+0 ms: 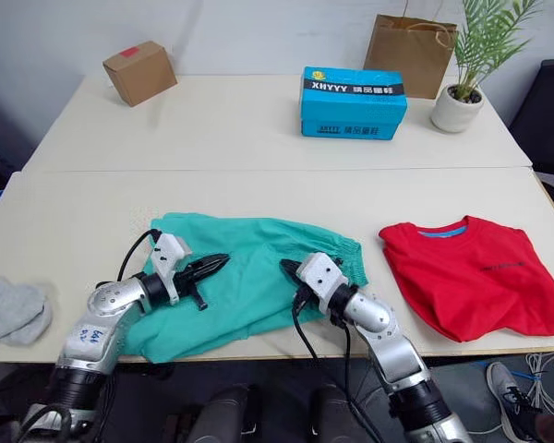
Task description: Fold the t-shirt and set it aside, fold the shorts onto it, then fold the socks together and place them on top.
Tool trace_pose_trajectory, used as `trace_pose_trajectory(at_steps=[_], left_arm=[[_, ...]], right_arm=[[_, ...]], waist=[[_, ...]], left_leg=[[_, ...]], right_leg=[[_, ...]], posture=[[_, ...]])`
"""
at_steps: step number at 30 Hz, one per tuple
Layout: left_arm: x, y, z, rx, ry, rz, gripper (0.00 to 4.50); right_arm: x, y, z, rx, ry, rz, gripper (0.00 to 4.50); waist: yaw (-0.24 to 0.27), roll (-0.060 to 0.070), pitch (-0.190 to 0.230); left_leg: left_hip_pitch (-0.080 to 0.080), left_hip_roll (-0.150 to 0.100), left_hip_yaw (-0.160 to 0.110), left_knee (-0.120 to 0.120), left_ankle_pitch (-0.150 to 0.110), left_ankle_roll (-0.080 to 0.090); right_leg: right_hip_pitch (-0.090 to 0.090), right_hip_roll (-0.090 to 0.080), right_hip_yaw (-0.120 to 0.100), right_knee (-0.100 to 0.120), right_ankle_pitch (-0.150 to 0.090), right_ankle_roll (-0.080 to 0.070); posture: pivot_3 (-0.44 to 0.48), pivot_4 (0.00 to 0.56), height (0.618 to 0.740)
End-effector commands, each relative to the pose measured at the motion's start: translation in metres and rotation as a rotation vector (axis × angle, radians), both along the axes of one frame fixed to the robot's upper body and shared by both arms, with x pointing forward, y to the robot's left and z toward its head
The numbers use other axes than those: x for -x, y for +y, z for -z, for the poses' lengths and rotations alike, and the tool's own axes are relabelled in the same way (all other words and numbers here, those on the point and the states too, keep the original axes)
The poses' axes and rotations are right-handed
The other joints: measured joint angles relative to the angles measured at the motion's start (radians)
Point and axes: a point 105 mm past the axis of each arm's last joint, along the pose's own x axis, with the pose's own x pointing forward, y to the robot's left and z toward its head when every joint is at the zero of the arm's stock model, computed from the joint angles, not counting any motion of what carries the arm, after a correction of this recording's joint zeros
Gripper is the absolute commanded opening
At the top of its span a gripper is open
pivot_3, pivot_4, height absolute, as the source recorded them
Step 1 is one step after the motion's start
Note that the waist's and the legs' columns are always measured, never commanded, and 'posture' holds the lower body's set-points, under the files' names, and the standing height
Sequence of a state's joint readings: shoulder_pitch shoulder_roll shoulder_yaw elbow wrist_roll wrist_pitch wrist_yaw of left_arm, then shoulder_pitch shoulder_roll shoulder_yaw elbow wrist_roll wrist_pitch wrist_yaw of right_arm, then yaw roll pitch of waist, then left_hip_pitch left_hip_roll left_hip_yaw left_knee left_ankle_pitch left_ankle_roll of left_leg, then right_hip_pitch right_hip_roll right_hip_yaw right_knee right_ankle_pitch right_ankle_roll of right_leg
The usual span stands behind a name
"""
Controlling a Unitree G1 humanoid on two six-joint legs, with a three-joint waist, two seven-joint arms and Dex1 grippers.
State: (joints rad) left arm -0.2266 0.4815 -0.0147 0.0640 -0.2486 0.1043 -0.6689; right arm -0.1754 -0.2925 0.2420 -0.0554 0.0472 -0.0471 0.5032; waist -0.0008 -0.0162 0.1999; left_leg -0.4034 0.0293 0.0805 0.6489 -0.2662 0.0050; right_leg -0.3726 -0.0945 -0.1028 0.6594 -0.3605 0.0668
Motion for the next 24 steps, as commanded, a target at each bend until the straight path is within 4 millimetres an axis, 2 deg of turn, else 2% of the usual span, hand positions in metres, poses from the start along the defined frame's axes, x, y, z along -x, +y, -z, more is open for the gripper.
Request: trace_pose_trajectory(at_steps=[1,4,7,11,14,17,20,24], left_arm=[[0.001,0.02,0.017,-0.038,0.001,-0.075,0.0],[0.004,0.021,0.018,0.013,-0.003,-0.071,0.0],[0.006,0.015,0.012,0.051,-0.03,-0.023,0.0],[0.008,-0.007,-0.021,0.175,-0.096,0.105,0.0],[0.009,-0.026,-0.035,0.159,-0.117,0.208,0.0],[0.009,-0.039,-0.045,0.157,-0.138,0.274,0.0],[0.011,-0.052,-0.053,0.152,-0.144,0.373,0.0],[0.014,-0.061,-0.051,0.108,-0.118,0.494,0.0]], right_arm=[[-0.004,-0.05,0.002,-0.097,-0.016,0.267,0.03],[0.001,-0.084,0.007,-0.208,0.006,0.481,0.03],[0.008,-0.094,0.005,-0.226,-0.011,0.528,0.03],[0.011,-0.078,-0.019,-0.26,-0.101,0.406,0.03],[0.015,-0.056,-0.033,-0.308,-0.104,0.277,0.03],[0.019,-0.057,-0.049,-0.469,-0.032,0.234,0.03],[0.026,-0.065,-0.059,-0.535,0.071,0.192,0.57],[0.041,-0.077,-0.057,-0.667,0.367,0.178,1.84]], waist=[[0.001,0.0,-0.004],[-0.002,-0.001,-0.007],[-0.004,0.0,-0.008],[-0.005,0.001,-0.008],[-0.004,0.001,-0.008],[-0.001,0.001,-0.008],[0.001,0.001,-0.008],[0.001,0.001,-0.008]], left_leg=[[0.001,0.0,0.0,0.0,0.0,0.0],[0.007,0.0,0.0,-0.003,-0.001,0.0],[0.016,0.001,0.0,-0.006,-0.006,0.004],[0.015,0.001,0.0,-0.006,-0.006,0.004],[0.014,0.001,0.0,-0.005,-0.005,0.004],[0.014,0.001,0.0,-0.005,-0.005,0.004],[0.013,0.001,0.0,-0.004,-0.005,0.003],[0.012,0.0,-0.001,-0.004,-0.006,0.004]], right_leg=[[0.001,0.0,0.0,0.0,0.0,0.0],[0.006,-0.001,0.001,0.0,0.0,0.0],[0.013,-0.001,0.001,-0.002,-0.001,-0.001],[0.012,0.0,0.001,-0.002,-0.001,-0.001],[0.011,0.0,0.001,-0.001,-0.001,-0.001],[0.012,0.0,0.001,-0.001,-0.001,-0.001],[0.012,0.0,0.001,-0.003,-0.001,-0.001],[0.013,0.0,0.001,-0.005,0.0,-0.001]], posture=[[0.0,0.15,0.74],[0.0,0.15,0.74],[0.0,0.15,0.74],[0.0,0.15,0.74],[0.0,0.15,0.74],[0.0,0.15,0.74],[0.0,0.15,0.74],[0.0,0.15,0.74]])
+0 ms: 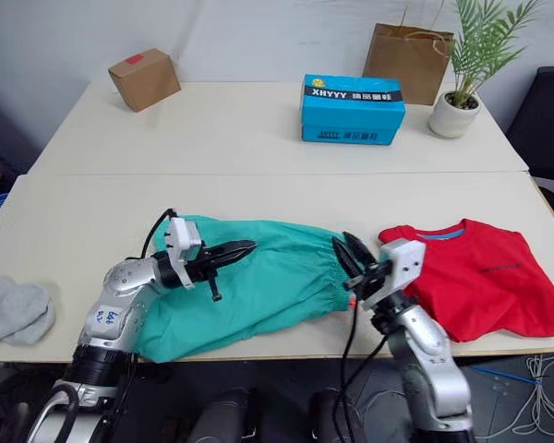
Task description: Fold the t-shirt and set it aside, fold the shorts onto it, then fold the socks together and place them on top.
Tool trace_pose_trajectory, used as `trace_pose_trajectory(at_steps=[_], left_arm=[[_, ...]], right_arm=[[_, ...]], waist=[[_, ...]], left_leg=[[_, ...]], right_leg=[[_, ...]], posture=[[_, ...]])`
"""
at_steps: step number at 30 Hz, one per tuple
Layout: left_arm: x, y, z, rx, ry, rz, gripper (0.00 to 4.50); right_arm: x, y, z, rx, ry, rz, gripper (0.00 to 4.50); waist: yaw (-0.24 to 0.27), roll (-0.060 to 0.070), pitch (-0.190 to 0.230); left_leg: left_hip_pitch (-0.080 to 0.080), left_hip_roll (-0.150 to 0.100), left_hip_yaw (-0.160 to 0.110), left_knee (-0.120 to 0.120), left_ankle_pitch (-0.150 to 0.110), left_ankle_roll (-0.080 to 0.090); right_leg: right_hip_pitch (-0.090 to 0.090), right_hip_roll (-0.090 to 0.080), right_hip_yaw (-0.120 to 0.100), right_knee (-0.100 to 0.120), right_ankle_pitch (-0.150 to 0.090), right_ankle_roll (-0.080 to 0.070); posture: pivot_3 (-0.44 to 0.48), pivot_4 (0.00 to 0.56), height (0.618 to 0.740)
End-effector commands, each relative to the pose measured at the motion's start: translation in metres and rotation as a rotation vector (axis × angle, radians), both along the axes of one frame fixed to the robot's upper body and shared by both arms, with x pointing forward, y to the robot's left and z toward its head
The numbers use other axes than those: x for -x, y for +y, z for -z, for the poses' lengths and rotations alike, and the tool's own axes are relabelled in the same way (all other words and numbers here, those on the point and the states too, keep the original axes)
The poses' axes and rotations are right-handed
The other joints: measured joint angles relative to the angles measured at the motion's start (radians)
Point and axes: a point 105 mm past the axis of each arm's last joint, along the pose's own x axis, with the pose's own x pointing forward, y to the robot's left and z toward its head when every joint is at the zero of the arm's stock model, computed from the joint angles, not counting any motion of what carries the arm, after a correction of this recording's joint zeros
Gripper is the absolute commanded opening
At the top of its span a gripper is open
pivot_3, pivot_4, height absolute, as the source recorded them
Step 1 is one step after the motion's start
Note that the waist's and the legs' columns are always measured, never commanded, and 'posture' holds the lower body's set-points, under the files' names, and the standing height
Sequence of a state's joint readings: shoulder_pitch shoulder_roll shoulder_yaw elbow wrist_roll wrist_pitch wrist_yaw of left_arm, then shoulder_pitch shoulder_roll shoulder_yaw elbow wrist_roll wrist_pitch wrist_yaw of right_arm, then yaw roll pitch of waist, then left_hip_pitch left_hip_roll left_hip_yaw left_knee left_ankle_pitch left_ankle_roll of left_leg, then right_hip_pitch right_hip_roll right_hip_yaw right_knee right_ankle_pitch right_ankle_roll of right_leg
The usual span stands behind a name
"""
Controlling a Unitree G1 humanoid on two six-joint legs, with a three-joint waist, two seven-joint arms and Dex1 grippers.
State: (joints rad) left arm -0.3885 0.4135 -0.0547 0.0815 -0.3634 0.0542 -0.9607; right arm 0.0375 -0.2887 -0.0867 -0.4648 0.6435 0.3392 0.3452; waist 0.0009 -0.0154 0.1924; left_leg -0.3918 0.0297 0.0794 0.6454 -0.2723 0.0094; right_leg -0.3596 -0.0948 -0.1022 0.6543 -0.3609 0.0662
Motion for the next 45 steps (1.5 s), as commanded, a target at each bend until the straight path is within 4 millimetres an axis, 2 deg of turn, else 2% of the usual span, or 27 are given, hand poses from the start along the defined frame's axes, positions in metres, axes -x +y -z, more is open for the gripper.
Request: trace_pose_trajectory(at_steps=[1,4,6,7,8,11,13,18,22,27,32,36,39,45], left_arm=[[0.004,-0.007,-0.003,-0.03,-0.015,0.098,0.0],[0.002,-0.009,0.0,-0.049,-0.005,0.124,0.0],[0.001,-0.011,0.005,-0.064,0.003,0.133,0.0],[0.001,-0.011,0.007,-0.067,0.007,0.134,0.0],[0.0,-0.011,0.009,-0.069,0.011,0.131,0.0],[-0.002,-0.009,0.016,-0.079,0.025,0.114,0.0],[-0.004,-0.007,0.02,-0.091,0.033,0.098,0.0],[-0.009,-0.005,0.029,-0.088,0.071,0.073,0.0],[-0.006,-0.011,0.044,-0.148,0.081,0.114,0.0],[-0.012,-0.016,0.046,-0.131,0.084,0.108,0.0],[-0.02,-0.024,0.036,-0.073,0.069,0.096,0.0],[-0.023,-0.028,0.034,-0.066,0.063,0.102,0.0],[-0.023,-0.03,0.034,-0.063,0.061,0.11,0.0],[-0.025,-0.033,0.033,-0.06,0.057,0.118,0.0]], right_arm=[[0.021,-0.006,-0.01,-0.168,0.179,-0.096,2.22],[0.033,-0.019,0.0,-0.253,0.37,-0.126,3.22],[0.03,-0.036,0.021,-0.262,0.534,-0.003,3.94],[0.03,-0.038,0.029,-0.276,0.603,0.025,4.34],[0.031,-0.037,0.037,-0.284,0.668,0.042,4.49],[0.031,-0.025,0.048,-0.304,0.779,0.045,4.49],[0.033,-0.009,0.053,-0.326,0.842,0.001,4.49],[0.027,0.021,0.048,-0.417,0.887,-0.1,4.49],[0.016,0.037,0.047,-0.433,0.88,-0.135,4.49],[-0.003,0.031,0.041,-0.45,0.788,-0.067,4.49],[-0.001,0.024,0.023,-0.465,0.659,-0.08,4.49],[-0.001,0.022,0.019,-0.463,0.618,-0.094,4.49],[-0.002,0.022,0.027,-0.43,0.625,-0.069,3.86],[-0.005,0.015,0.03,-0.428,0.598,-0.031,1.75]], waist=[[-0.001,0.0,0.0],[-0.003,0.0,0.0],[-0.004,0.0,0.0],[-0.004,0.0,0.0],[-0.004,0.0,0.0],[-0.004,0.0,0.0],[-0.004,-0.001,0.0],[-0.007,-0.002,0.0],[-0.009,-0.003,-0.001],[-0.007,-0.003,-0.001],[-0.003,-0.003,-0.001],[-0.002,-0.003,-0.001],[-0.002,-0.003,-0.001],[-0.002,-0.003,-0.001]], left_leg=[[0.0,0.0,0.0,0.0,0.0,0.0],[0.0,0.0,0.0,-0.001,-0.001,0.003],[0.0,0.0,0.0,-0.001,-0.002,0.003],[0.0,0.0,0.0,-0.001,-0.002,0.003],[0.0,0.001,0.0,-0.001,-0.002,0.003],[0.0,0.0,0.0,-0.001,-0.002,0.003],[-0.001,0.001,0.0,0.0,-0.002,0.003],[0.0,0.002,0.0,-0.001,-0.002,0.003],[0.0,0.002,0.0,-0.001,-0.002,0.003],[-0.001,0.002,0.0,-0.001,-0.002,0.003],[-0.002,0.001,0.0,-0.001,-0.002,0.004],[-0.01,0.001,0.0,0.001,-0.001,0.005],[-0.014,0.0,0.0,0.001,0.0,0.004],[-0.014,0.0,0.0,0.001,0.0,0.004]], right_leg=[[0.0,0.0,0.0,0.0,0.0,0.0],[0.0,0.0,0.0,-0.001,0.0,0.0],[0.0,0.0,0.0,-0.001,0.0,0.0],[0.0,0.0,-0.001,-0.001,0.0,0.0],[0.0,0.001,0.0,-0.001,0.0,0.0],[0.0,0.001,0.0,-0.001,0.0,0.0],[0.0,0.001,0.0,-0.001,0.0,0.0],[-0.001,0.002,0.0,-0.001,0.0,0.0],[-0.001,0.002,0.0,-0.001,0.0,0.0],[-0.001,0.002,0.0,-0.001,0.0,0.0],[-0.002,0.001,0.0,-0.001,0.0,0.0],[-0.009,0.001,-0.001,0.0,0.0,0.001],[-0.013,0.001,-0.001,0.002,0.0,0.001],[-0.014,0.001,-0.001,0.002,0.0,0.001]], posture=[[0.0,0.15,0.74],[0.0,0.15,0.74],[0.0,0.15,0.74],[0.0,0.15,0.74],[0.0,0.15,0.74],[0.0,0.15,0.74],[0.0,0.15,0.74],[0.0,0.15,0.74],[0.0,0.15,0.74],[0.0,0.15,0.74],[0.0,0.15,0.74],[0.0,0.15,0.74],[0.0,0.15,0.74],[0.0,0.15,0.74]])
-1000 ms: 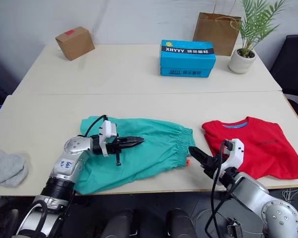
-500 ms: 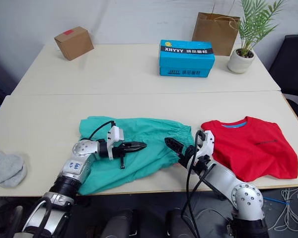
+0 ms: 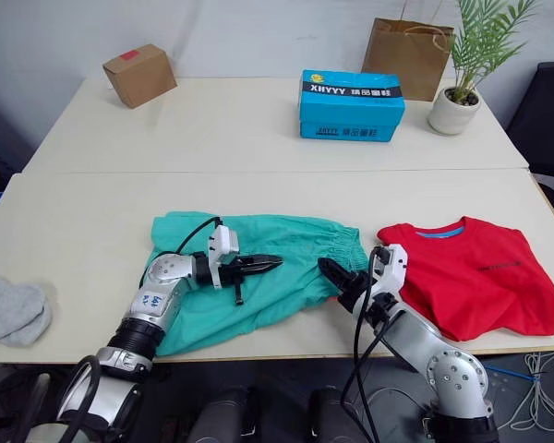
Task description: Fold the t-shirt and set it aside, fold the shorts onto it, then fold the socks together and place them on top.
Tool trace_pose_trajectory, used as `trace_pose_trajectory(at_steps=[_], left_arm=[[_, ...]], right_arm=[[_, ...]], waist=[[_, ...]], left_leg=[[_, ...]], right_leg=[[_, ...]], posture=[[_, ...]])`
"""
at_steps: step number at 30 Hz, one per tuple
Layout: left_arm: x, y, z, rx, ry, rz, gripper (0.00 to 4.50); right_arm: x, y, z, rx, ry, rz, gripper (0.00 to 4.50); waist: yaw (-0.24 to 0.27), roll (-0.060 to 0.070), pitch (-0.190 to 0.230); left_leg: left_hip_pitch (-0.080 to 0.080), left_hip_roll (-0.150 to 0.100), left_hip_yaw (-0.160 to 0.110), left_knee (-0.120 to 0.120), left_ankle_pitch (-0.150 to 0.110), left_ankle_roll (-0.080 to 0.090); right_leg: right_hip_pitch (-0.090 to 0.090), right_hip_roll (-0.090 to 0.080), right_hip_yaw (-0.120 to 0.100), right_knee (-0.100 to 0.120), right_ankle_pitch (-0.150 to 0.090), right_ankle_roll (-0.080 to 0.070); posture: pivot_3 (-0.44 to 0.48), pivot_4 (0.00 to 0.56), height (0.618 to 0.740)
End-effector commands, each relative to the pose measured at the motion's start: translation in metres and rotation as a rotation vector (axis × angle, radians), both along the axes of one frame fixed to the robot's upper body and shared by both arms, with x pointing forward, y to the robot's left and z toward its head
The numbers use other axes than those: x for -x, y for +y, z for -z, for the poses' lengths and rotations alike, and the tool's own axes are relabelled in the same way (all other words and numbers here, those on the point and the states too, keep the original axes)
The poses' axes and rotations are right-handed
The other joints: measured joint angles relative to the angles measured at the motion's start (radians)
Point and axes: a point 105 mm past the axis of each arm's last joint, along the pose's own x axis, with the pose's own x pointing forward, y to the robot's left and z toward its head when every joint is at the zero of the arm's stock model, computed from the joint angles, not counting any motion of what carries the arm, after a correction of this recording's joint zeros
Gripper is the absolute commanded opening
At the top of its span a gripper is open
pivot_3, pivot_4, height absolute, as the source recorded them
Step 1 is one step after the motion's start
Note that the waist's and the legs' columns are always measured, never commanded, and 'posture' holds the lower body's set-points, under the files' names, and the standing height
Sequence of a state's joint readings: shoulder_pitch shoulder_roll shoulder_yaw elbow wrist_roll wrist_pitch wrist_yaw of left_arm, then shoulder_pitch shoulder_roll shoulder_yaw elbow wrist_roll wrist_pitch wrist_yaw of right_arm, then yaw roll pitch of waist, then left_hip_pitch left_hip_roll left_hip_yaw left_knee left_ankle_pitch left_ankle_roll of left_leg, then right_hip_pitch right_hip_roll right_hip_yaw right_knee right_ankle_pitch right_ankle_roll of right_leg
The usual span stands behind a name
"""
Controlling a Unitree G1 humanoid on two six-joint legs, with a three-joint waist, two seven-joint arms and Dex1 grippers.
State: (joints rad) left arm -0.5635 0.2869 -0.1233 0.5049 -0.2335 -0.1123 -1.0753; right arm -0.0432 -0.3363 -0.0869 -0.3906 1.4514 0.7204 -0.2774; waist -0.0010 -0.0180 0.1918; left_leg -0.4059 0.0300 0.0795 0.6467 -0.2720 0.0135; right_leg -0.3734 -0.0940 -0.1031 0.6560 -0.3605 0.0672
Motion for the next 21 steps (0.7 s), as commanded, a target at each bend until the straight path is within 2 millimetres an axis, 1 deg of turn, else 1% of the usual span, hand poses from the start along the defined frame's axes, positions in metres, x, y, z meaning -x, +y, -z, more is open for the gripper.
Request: trace_pose_trajectory(at_steps=[1,3,5,8,9,10,11,12,14,16,19,20,21], left_arm=[[-0.002,-0.002,-0.007,0.014,-0.032,0.009,0.0],[-0.003,-0.004,-0.009,0.016,-0.037,0.013,0.0],[-0.004,-0.005,-0.011,0.018,-0.045,0.016,0.0],[-0.003,-0.001,-0.017,0.022,-0.057,0.014,0.0],[-0.002,0.004,-0.019,0.025,-0.06,0.001,0.0],[-0.001,0.012,-0.02,0.027,-0.057,-0.019,0.0],[0.002,0.021,-0.019,0.02,-0.052,-0.043,0.0],[0.005,0.028,-0.017,0.012,-0.043,-0.059,0.0],[0.007,0.036,-0.012,-0.009,-0.023,-0.098,0.0],[0.007,0.04,-0.007,-0.026,-0.006,-0.131,0.0],[0.009,0.044,-0.004,-0.028,0.009,-0.157,0.0],[0.009,0.044,-0.004,-0.02,0.012,-0.164,0.0],[0.009,0.044,-0.004,-0.013,0.015,-0.17,0.0]], right_arm=[[-0.001,-0.006,-0.008,-0.003,-0.058,0.025,1.4],[-0.001,-0.012,-0.011,0.012,-0.085,0.043,0.66],[-0.002,-0.02,-0.016,0.053,-0.129,0.067,0.03],[0.001,-0.03,-0.027,0.117,-0.202,0.068,0.03],[0.002,-0.036,-0.035,0.127,-0.237,0.077,0.03],[0.004,-0.044,-0.044,0.167,-0.286,0.082,0.03],[0.007,-0.049,-0.057,0.216,-0.352,0.071,0.03],[0.008,-0.052,-0.066,0.272,-0.391,0.053,0.03],[0.009,-0.052,-0.072,0.353,-0.403,0.008,0.03],[0.003,-0.054,-0.078,0.431,-0.379,0.003,0.03],[-0.001,-0.039,-0.09,0.711,-0.38,-0.159,0.03],[-0.003,-0.034,-0.095,0.745,-0.387,-0.186,0.03],[-0.006,-0.027,-0.099,0.735,-0.387,-0.205,0.03]], waist=[[0.0,0.0,0.0],[0.0,0.0,0.0],[0.001,0.0,0.0],[0.001,0.0,0.0],[0.001,0.0,0.0],[0.001,0.0,0.0],[-0.001,0.001,0.0],[-0.004,0.001,0.0],[-0.007,0.001,0.001],[-0.004,0.001,0.001],[-0.001,0.004,0.002],[-0.001,0.004,0.002],[0.0,0.003,0.002]], left_leg=[[0.0,0.0,0.0,0.0,0.0,0.0],[0.0,0.0,0.0,0.0,0.0,0.0],[0.0,0.0,0.0,0.0,0.0,0.0],[0.0,-0.001,0.0,0.0,0.0,0.0],[0.0,-0.001,0.0,0.0,0.0,0.0],[0.0,-0.001,0.0,0.0,0.0,0.0],[0.0,0.0,0.0,-0.001,0.0,0.0],[0.0,0.0,0.0,-0.001,0.0,0.0],[0.0,0.0,0.001,-0.001,0.0,0.0],[0.001,0.001,0.0,-0.001,0.001,-0.001],[0.0,0.0,0.0,0.0,0.002,0.001],[0.0,-0.001,0.001,0.0,0.002,0.001],[0.0,0.0,0.0,0.0,0.002,0.001]], right_leg=[[0.0,0.0,0.0,0.0,0.0,0.0],[0.0,0.0,0.0,0.0,0.0,0.0],[0.0,0.0,0.0,0.0,0.0,0.0],[0.0,0.0,0.0,0.0,0.0,0.0],[0.0,0.0,0.0,0.0,0.0,0.0],[0.0,0.0,0.0,0.0,0.0,0.0],[0.0,0.0,0.0,0.0,0.0,0.0],[0.0,0.0,0.0,-0.001,0.0,0.0],[0.0,0.0,0.001,-0.001,0.0,0.0],[0.0,0.001,0.0,0.0,0.0,0.0],[-0.001,-0.001,0.001,0.0,0.0,0.0],[-0.001,-0.001,0.001,0.0,0.0,0.0],[-0.001,-0.001,0.001,0.0,0.0,0.0]], posture=[[0.0,0.15,0.74],[0.0,0.15,0.74],[0.0,0.15,0.74],[0.0,0.15,0.74],[0.0,0.15,0.74],[0.0,0.15,0.74],[0.0,0.15,0.74],[0.0,0.15,0.74],[0.0,0.15,0.74],[0.0,0.15,0.74],[0.0,0.15,0.74],[0.0,0.15,0.74],[0.0,0.15,0.74]])
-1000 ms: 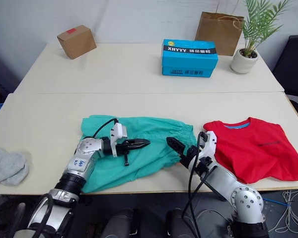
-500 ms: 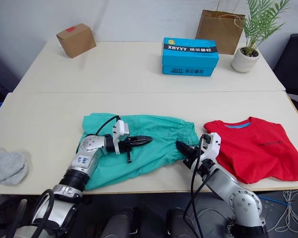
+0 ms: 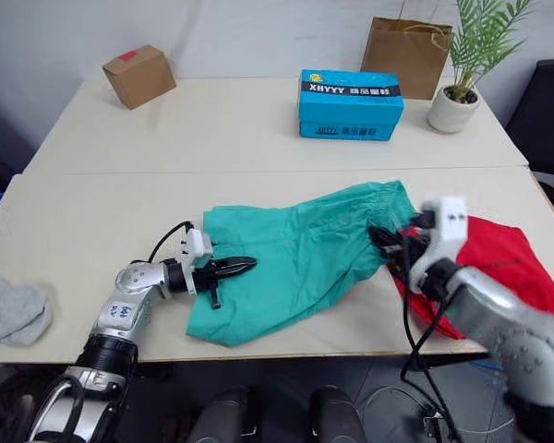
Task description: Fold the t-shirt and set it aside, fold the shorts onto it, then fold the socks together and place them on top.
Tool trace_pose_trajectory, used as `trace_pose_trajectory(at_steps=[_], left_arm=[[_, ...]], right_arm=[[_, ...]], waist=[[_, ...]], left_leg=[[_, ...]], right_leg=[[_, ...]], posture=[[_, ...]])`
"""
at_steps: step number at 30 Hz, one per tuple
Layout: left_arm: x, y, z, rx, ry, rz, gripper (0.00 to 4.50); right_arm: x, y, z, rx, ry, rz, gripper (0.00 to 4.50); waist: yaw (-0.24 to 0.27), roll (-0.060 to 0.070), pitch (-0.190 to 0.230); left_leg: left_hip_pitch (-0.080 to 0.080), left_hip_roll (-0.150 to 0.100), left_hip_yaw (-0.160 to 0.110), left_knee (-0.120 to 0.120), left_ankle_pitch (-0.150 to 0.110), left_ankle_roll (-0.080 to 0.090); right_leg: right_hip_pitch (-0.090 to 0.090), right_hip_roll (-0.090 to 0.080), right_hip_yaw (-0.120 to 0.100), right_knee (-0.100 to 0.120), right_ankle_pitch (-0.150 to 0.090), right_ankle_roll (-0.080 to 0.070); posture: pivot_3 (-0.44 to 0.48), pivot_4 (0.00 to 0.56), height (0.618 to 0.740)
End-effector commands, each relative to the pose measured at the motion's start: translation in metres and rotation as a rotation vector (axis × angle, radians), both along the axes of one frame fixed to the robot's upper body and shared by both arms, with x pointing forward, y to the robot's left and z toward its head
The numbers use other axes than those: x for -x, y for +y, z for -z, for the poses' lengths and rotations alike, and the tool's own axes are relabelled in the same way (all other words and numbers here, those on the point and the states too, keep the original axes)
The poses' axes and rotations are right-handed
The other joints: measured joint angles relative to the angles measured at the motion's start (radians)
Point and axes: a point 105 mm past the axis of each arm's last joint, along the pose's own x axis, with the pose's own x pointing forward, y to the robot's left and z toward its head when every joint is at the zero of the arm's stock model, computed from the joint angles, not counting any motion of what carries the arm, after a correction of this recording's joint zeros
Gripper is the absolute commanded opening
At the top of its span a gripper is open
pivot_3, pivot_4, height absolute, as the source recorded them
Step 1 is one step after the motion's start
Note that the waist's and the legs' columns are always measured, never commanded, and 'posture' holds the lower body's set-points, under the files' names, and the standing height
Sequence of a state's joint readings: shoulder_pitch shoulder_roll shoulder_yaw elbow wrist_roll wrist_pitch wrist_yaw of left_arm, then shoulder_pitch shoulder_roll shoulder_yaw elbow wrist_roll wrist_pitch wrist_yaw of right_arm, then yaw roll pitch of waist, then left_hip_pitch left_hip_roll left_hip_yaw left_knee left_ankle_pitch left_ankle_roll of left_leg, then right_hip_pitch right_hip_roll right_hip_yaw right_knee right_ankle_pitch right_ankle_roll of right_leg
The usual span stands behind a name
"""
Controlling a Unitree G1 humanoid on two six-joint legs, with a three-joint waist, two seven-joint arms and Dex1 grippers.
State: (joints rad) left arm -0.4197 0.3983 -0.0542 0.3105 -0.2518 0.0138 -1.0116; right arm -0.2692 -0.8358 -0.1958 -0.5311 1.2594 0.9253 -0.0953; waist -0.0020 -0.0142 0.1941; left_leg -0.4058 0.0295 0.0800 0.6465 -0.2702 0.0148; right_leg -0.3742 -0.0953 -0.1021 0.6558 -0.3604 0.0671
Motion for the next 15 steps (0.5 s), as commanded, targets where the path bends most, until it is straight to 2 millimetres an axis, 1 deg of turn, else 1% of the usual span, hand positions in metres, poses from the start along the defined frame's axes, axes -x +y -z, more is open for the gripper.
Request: trace_pose_trajectory(at_steps=[1,3,6,7,8,9,11,13,15], left_arm=[[-0.001,-0.001,-0.009,0.026,-0.026,-0.018,0.0],[-0.002,-0.001,-0.008,0.017,-0.028,-0.024,0.0],[-0.004,0.001,-0.007,0.007,-0.031,-0.047,0.0],[-0.004,0.001,-0.007,0.003,-0.032,-0.052,0.0],[-0.004,0.002,-0.006,-0.007,-0.032,-0.059,0.0],[-0.005,0.003,-0.005,-0.013,-0.033,-0.067,0.0],[-0.004,0.009,-0.003,-0.012,-0.028,-0.091,0.0],[-0.002,0.015,-0.002,-0.004,-0.019,-0.112,0.0],[0.0,0.02,-0.001,0.021,0.002,-0.137,0.0]], right_arm=[[0.002,0.031,-0.012,0.057,0.004,-0.126,0.03],[0.001,0.056,-0.015,0.047,0.011,-0.206,0.03],[0.001,0.096,-0.004,0.078,0.046,-0.325,0.03],[0.002,0.104,-0.002,0.091,0.051,-0.345,0.03],[0.003,0.113,0.0,0.06,0.062,-0.363,0.03],[0.003,0.121,0.001,0.033,0.07,-0.374,0.03],[0.007,0.133,0.012,0.026,0.101,-0.404,0.03],[0.009,0.141,0.021,0.016,0.13,-0.415,0.03],[0.007,0.146,0.026,-0.018,0.148,-0.409,0.03]], waist=[[0.001,-0.001,0.0],[0.001,-0.001,0.0],[-0.002,-0.001,0.0],[-0.002,-0.001,0.0],[-0.002,-0.001,0.0],[0.0,-0.001,0.0],[0.001,-0.001,0.0],[-0.001,-0.001,0.0],[-0.003,-0.001,0.0]], left_leg=[[0.0,0.0,-0.001,0.0,0.0,0.0],[0.0,0.0,-0.001,-0.001,0.0,-0.001],[-0.001,0.0,-0.001,-0.001,0.001,-0.002],[-0.001,0.0,-0.001,-0.001,0.001,-0.002],[-0.001,0.0,-0.001,-0.001,0.001,-0.002],[-0.001,0.0,-0.001,-0.001,0.001,-0.002],[-0.002,0.0,-0.001,0.0,0.001,-0.002],[-0.002,0.0,-0.001,0.001,0.001,-0.001],[-0.002,0.0,-0.001,0.001,0.001,-0.001]], right_leg=[[0.0,0.0,-0.001,0.0,0.0,0.0],[0.0,0.0,-0.001,0.0,0.0,0.0],[0.0,0.0,-0.002,0.0,0.0,0.0],[0.0,0.0,-0.002,0.0,0.0,0.0],[0.0,0.0,-0.002,0.0,0.0,0.0],[-0.001,0.0,-0.002,0.0,0.0,0.0],[0.0,0.0,-0.002,0.0,0.0,0.0],[0.0,-0.001,-0.002,0.0,0.001,0.001],[0.0,-0.001,-0.002,-0.001,0.001,0.001]], posture=[[0.0,0.15,0.74],[0.0,0.15,0.74],[0.0,0.15,0.74],[0.0,0.15,0.74],[0.0,0.15,0.74],[0.0,0.15,0.74],[0.0,0.15,0.74],[0.0,0.15,0.74],[0.0,0.15,0.74]])
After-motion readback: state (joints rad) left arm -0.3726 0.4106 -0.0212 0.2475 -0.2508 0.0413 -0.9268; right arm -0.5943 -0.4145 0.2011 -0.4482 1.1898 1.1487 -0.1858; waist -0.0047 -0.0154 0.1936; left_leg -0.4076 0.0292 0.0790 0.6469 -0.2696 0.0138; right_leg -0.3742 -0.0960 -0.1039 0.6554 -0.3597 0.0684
